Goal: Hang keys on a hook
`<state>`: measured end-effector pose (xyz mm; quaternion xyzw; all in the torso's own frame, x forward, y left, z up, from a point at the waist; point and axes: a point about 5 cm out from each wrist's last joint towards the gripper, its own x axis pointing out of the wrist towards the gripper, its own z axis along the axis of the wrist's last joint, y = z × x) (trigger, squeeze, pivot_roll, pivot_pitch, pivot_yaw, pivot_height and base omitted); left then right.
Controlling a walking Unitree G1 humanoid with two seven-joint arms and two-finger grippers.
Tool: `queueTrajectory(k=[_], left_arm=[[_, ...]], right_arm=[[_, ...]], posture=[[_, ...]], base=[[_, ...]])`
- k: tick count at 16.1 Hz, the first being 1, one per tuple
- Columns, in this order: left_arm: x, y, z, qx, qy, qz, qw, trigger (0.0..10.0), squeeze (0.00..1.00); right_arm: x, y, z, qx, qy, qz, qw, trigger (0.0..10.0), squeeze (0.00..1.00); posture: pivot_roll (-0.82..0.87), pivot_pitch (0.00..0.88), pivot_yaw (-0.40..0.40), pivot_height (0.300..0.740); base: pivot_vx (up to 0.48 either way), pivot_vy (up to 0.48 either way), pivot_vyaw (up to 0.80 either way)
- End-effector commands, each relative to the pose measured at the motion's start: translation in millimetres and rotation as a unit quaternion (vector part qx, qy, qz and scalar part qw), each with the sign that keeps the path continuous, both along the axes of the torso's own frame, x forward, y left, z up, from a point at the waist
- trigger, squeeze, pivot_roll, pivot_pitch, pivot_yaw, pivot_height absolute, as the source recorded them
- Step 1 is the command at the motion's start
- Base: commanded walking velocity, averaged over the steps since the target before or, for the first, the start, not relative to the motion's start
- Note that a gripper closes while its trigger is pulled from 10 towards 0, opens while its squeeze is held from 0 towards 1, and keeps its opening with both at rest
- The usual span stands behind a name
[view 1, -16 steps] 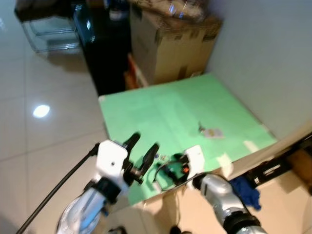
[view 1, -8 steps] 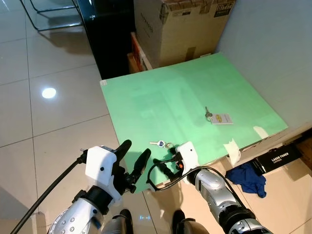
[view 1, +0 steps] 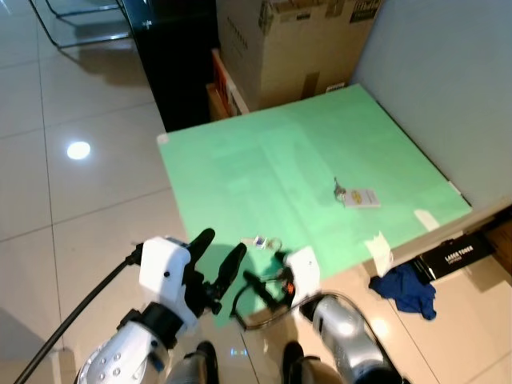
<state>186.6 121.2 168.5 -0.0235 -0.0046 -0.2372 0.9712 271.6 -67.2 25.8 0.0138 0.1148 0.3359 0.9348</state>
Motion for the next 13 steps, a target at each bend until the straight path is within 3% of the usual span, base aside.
queueTrajectory(k=[1,4,6,8,13], left_arm=[[-1.3,-1.5,-3.5,-0.002,0.013,-0.005,1.000,10.0,0.00],[-0.4,-4.6,-6.0,-0.009,0.019,-0.012,1.000,10.0,0.00],[-0.1,-5.7,-6.3,-0.011,0.020,-0.014,1.000,10.0,0.00],[1.3,-8.5,-8.1,-0.013,0.023,-0.022,0.999,10.0,0.00],[0.9,-7.6,-9.1,-0.011,0.024,-0.022,0.999,10.0,0.00]], right_arm=[[-7.2,-1.3,0.8,-0.011,-0.012,-0.003,1.000,10.0,0.00],[-5.3,-17.7,21.7,-0.024,-0.076,-0.048,0.996,10.0,0.00],[-2.1,-24.6,25.0,-0.027,-0.085,-0.068,0.994,10.0,0.00],[11.9,-49.3,20.7,-0.033,-0.056,-0.116,0.991,10.0,0.00],[26.4,-63.4,11.7,-0.034,-0.011,-0.120,0.992,10.0,0.00]], posture=[[0.12,0.341,-0.043,0.740],[0.10,0.342,-0.035,0.740],[0.09,0.341,-0.034,0.740],[0.09,0.340,-0.032,0.740],[0.11,0.335,-0.023,0.740]], base=[[0.000,0.000,0.00],[0.000,0.000,0.00],[0.000,0.000,0.00],[0.000,0.000,0.00],[0.000,0.000,0.00]])
